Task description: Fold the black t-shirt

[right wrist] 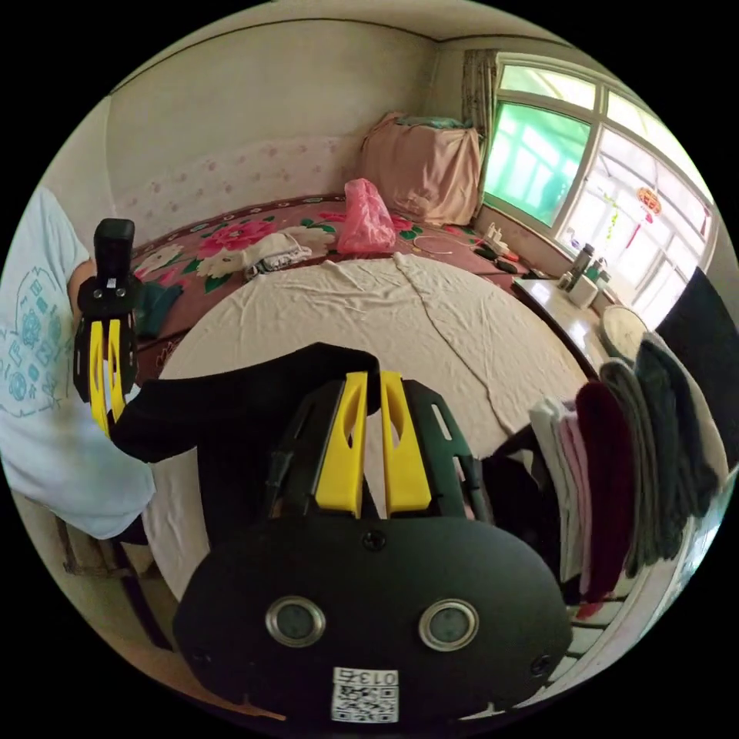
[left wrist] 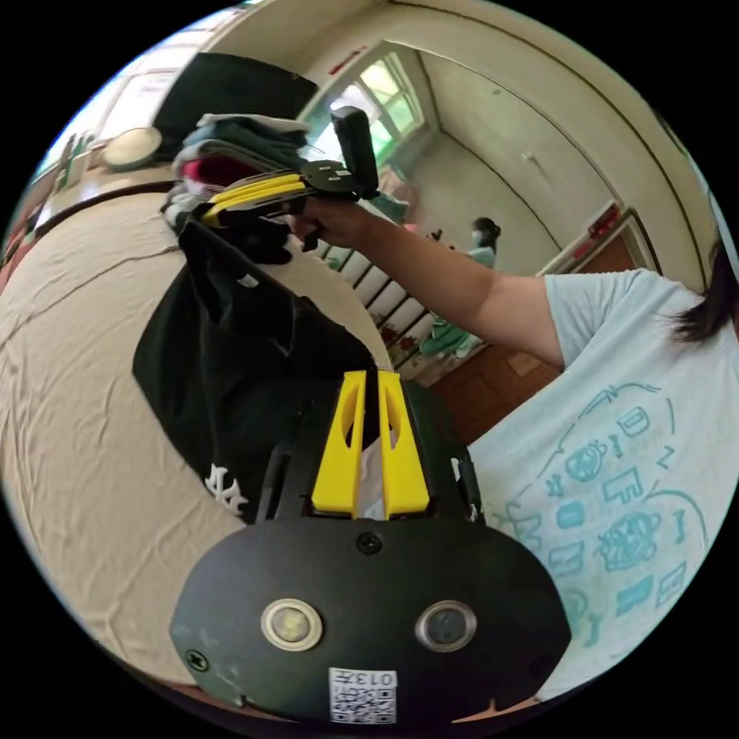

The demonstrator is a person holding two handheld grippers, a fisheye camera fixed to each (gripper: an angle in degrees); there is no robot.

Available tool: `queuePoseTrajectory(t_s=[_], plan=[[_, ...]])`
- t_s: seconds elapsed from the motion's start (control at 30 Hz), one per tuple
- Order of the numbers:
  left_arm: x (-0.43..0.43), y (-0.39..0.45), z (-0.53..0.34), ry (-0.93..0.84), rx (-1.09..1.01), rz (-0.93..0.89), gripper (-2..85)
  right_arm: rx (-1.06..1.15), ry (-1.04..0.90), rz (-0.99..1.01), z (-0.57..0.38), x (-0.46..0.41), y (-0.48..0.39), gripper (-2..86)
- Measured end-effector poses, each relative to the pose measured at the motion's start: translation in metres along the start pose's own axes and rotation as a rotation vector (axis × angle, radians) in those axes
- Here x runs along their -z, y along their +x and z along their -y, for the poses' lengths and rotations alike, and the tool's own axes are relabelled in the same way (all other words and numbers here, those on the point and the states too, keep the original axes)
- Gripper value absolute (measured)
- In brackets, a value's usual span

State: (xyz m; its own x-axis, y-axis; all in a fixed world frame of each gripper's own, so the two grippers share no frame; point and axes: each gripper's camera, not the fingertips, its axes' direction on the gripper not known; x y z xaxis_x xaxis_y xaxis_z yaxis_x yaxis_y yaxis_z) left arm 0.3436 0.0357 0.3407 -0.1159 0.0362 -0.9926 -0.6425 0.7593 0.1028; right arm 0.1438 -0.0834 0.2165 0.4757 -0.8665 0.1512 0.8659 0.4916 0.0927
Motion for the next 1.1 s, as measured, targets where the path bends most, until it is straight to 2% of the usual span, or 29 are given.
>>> queuePoseTrajectory(t_s=[0.17, 0.37, 0.57, 0.67, 0.77, 0.83, 0.97, 1.1], plan=[[-0.135, 0.013, 0.054, -0.108, -0.144, -0.025, 1.6, -0.149, -0.042, -0.067, -0.104, 0.030, 0.019, 2.4], [-0.269, 0.004, 0.079, -0.268, -0.163, -0.018, 2.0, -0.317, -0.102, -0.061, -0.214, 0.025, 0.039, 2.5], [-0.349, -0.005, 0.091, -0.349, -0.146, 0.012, 3.9, -0.435, -0.088, -0.035, -0.273, 0.029, 0.053, 3.6], [-0.381, -0.011, 0.096, -0.387, -0.104, -0.069, 8.1, -0.546, -0.122, 0.001, -0.294, 0.037, 0.065, 5.8], [-0.395, 0.011, 0.106, -0.370, -0.199, -0.186, 9.4, -0.674, -0.077, -0.105, -0.317, 0.068, 0.071, 5.8], [-0.392, 0.028, 0.112, -0.346, -0.298, -0.167, 8.1, -0.684, -0.030, -0.139, -0.318, 0.088, 0.062, 5.7], [-0.368, 0.015, 0.108, -0.299, -0.315, 0.007, 7.3, -0.637, -0.158, -0.122, -0.301, 0.096, 0.019, 5.6], [-0.338, -0.034, 0.086, -0.304, -0.178, 0.254, 7.1, -0.620, -0.090, -0.015, -0.297, 0.091, -0.040, 1.7]])
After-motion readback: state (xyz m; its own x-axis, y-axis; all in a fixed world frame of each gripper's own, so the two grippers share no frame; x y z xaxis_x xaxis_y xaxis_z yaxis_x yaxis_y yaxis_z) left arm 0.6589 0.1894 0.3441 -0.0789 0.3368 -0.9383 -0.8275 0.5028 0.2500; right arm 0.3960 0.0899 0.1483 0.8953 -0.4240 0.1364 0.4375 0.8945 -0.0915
